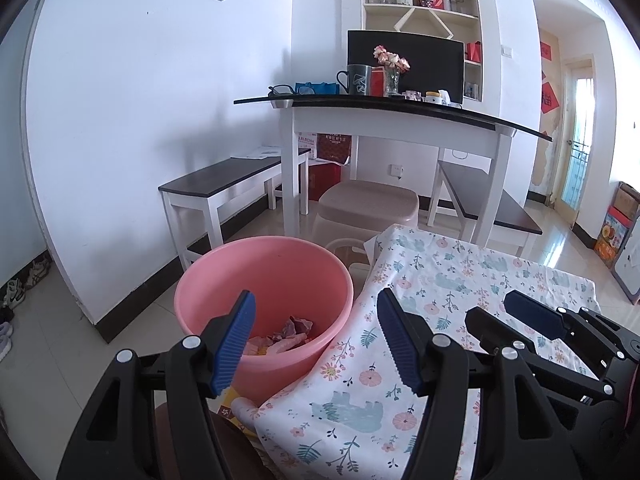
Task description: Collect trash
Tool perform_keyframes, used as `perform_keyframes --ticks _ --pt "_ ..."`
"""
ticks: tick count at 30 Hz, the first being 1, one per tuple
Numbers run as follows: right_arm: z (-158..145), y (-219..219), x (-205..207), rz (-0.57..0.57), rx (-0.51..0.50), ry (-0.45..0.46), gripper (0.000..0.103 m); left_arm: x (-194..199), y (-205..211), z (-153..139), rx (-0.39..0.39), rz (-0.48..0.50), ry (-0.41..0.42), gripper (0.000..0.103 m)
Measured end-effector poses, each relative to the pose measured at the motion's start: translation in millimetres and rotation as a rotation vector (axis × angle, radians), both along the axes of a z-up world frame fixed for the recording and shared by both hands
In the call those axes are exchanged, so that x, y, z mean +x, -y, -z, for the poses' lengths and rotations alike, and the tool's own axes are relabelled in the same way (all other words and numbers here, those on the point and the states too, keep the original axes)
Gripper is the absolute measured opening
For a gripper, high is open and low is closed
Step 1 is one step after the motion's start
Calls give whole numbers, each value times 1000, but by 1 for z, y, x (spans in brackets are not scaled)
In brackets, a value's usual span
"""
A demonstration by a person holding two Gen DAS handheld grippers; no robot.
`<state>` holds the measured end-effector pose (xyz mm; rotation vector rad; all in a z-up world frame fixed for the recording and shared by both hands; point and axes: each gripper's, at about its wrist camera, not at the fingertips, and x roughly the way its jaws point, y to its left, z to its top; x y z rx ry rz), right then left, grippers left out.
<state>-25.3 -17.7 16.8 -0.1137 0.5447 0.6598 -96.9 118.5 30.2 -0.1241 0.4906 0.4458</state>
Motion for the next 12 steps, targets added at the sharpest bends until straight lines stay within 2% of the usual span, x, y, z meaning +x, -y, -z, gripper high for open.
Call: perform_keyframes --ticks 12 --pt "4 12 5 29 6 -13 41 16 12 4 2 44 -24 62"
